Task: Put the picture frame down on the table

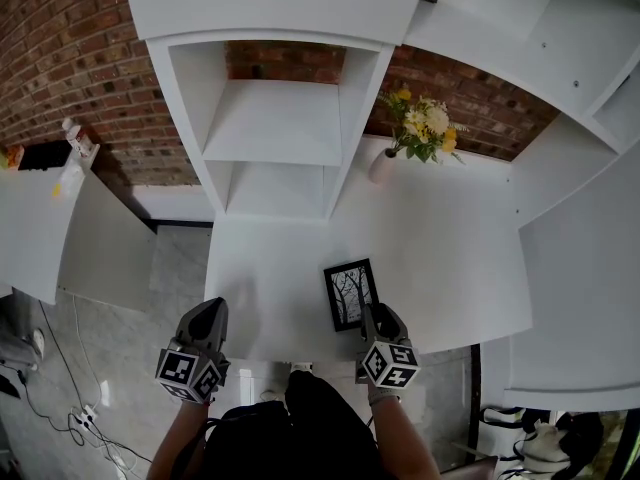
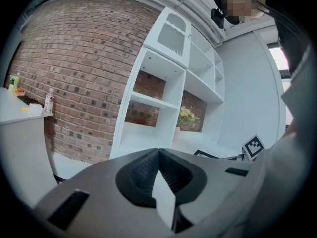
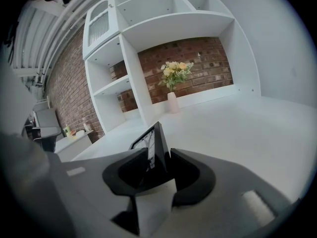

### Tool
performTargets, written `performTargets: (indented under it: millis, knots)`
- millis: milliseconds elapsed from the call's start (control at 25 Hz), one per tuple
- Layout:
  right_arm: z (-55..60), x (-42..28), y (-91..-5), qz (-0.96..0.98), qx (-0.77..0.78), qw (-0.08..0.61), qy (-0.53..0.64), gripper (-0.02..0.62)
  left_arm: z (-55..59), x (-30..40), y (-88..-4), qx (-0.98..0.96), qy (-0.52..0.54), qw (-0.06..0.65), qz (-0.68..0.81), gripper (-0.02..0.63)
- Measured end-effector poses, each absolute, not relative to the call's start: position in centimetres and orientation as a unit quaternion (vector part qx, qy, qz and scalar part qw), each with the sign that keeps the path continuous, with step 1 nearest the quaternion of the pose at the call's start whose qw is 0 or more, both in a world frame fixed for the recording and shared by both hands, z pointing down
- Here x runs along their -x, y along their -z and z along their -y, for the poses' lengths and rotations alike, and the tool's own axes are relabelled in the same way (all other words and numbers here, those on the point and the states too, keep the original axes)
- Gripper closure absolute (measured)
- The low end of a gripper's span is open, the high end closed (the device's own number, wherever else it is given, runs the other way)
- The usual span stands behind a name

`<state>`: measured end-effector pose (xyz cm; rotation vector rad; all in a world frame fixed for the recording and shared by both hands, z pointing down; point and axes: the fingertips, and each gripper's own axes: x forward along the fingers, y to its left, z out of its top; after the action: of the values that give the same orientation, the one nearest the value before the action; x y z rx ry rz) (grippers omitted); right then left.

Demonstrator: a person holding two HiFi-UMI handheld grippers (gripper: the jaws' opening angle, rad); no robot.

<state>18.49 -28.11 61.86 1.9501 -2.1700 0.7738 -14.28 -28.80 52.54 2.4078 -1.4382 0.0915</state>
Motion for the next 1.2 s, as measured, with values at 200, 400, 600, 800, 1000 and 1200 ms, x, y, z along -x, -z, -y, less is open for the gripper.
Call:
performTargets:
  millis: [200, 400, 600, 800, 1000, 1200]
  knots:
    - [28.6, -17.6, -62.6, 0.722, -0.634, 0.11, -0.252, 0.444, 28.8, 14.1, -52.6, -0.846, -0.03, 0.166, 0.507, 0.61]
    - [28.7, -17.2, -63.3, 0.718, -0.632, 0.121, -0.266, 0.439, 28.7, 14.4, -52.3, -0.843, -0.031, 0.164, 0.511, 0.611]
    - [28.6, -16.8, -63.5, 0.722, -0.627, 0.137, -0.258, 0.44, 28.4, 14.8, -52.3, -0.841, -0.031, 0.164, 0.515, 0.609]
    - [28.5, -16.6, -63.3, 0.723, -0.627, 0.132, -0.258, 0.44, 28.3, 14.8, -52.2, -0.842, -0.03, 0.163, 0.513, 0.609]
    - [28.1, -16.7, -62.7, 0.727, -0.627, 0.12, -0.252, 0.442, 28.1, 14.6, -52.2, -0.844, -0.027, 0.163, 0.51, 0.61]
    - [27.6, -16.8, -61.6, 0.734, -0.631, 0.111, -0.228, 0.491, 27.8, 14.5, -52.1, -0.847, -0.027, 0.163, 0.506, 0.609]
